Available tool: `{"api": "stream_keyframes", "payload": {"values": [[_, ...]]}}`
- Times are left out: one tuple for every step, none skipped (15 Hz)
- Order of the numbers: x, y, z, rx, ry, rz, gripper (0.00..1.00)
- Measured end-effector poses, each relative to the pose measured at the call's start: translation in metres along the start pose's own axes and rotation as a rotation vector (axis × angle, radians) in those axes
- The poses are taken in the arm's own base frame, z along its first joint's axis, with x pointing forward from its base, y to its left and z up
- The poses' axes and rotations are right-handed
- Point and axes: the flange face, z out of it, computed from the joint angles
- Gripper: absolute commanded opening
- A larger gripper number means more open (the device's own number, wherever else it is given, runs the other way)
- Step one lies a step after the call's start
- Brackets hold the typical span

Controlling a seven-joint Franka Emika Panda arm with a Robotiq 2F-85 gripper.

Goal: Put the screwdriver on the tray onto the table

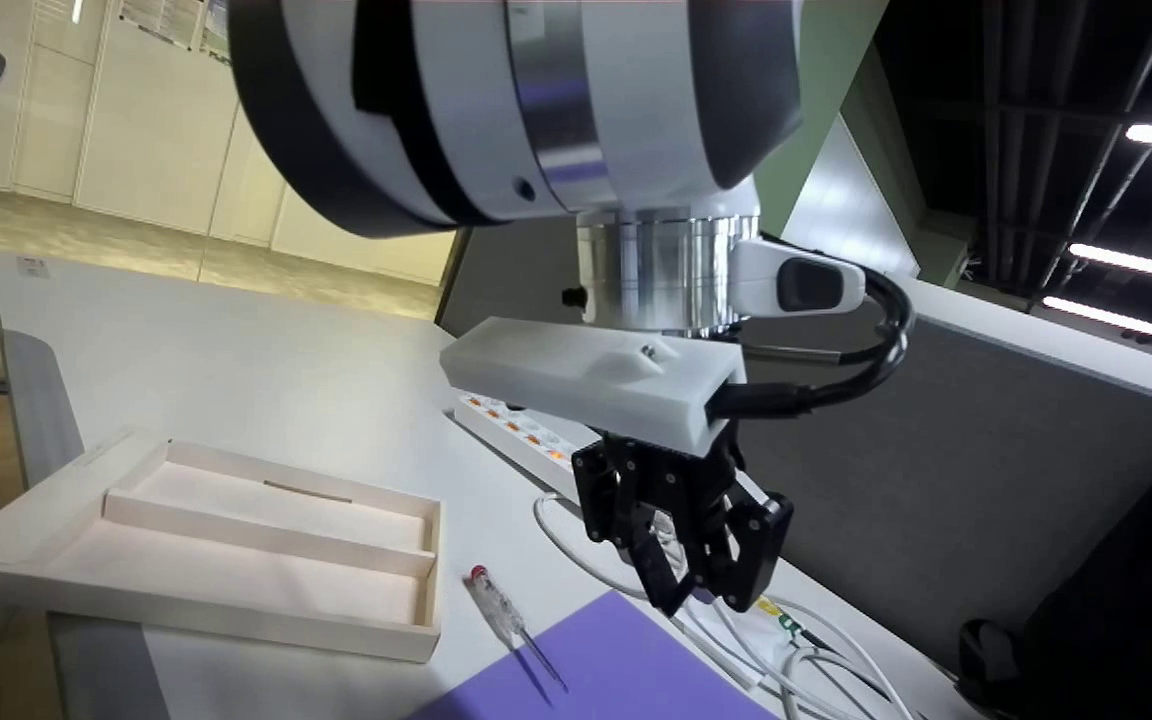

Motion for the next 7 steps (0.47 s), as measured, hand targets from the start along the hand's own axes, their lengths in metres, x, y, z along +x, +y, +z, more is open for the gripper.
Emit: {"api": "stream_keyframes", "payload": {"values": [[0.0,0.001,-0.001,-0.001,0.001,-0.003,0.02],[0.0,0.0,-0.001,-0.001,0.002,-0.008,0.02],[0.0,-0.002,-0.002,0.0,0.003,-0.013,0.34],[0.0,-0.004,-0.002,0.001,0.003,-0.018,0.35],[-0.001,-0.008,-0.002,0.0,-0.003,-0.021,0.42],[-0.002,-0.012,-0.002,-0.001,-0.017,-0.025,0.23],[-0.004,-0.017,-0.001,-0.004,-0.039,-0.031,0.29]]}}
